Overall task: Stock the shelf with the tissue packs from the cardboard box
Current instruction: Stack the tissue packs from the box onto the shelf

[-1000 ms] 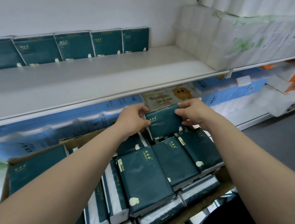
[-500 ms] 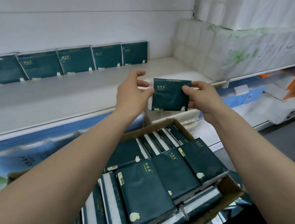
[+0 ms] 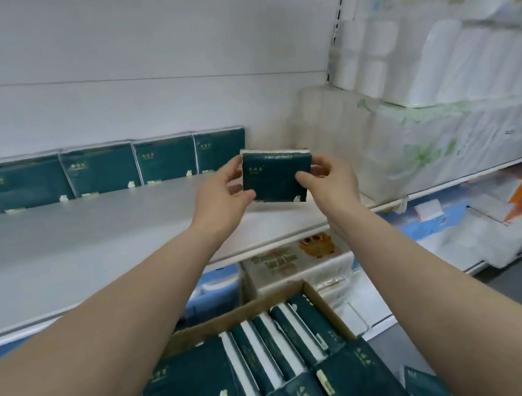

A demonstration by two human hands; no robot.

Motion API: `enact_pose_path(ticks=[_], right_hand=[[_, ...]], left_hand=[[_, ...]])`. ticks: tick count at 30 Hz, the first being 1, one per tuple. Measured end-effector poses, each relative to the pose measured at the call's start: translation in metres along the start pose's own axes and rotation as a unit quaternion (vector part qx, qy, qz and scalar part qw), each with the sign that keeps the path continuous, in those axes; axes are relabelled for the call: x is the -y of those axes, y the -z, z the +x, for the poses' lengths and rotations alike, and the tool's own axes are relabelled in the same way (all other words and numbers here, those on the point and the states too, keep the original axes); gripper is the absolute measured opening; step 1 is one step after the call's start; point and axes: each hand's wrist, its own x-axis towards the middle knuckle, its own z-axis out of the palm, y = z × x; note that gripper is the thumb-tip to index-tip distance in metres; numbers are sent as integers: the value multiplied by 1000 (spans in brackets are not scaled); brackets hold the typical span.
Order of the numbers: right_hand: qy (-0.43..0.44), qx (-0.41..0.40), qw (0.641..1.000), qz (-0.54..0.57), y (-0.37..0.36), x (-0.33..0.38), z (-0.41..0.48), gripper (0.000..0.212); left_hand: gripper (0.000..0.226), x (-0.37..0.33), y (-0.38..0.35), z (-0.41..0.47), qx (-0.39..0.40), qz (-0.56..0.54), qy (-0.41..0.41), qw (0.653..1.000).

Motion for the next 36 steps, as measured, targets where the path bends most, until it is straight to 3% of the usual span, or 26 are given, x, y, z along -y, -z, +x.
enact_pose_path(ticks=[7,13,18,23,36], right_hand=[[37,-48,997,-50,-23,-17,51,33],[25,-55,995,-78,-48,-32,95,32],[0,-62,998,-25,-66,-41,117,37],[2,-35,999,-13,-79,-52,131,29],[122,74,973,-180,-88,-61,137,43]], left_hand=[[59,10,-26,54,40,25,-28,998],[54,26,-40,97,28,21,8,999],[59,50,-48,124,32,72,12,997],[68,70,-50,125,28,120,23,992],[66,68,-54,125,32,186,5,982]])
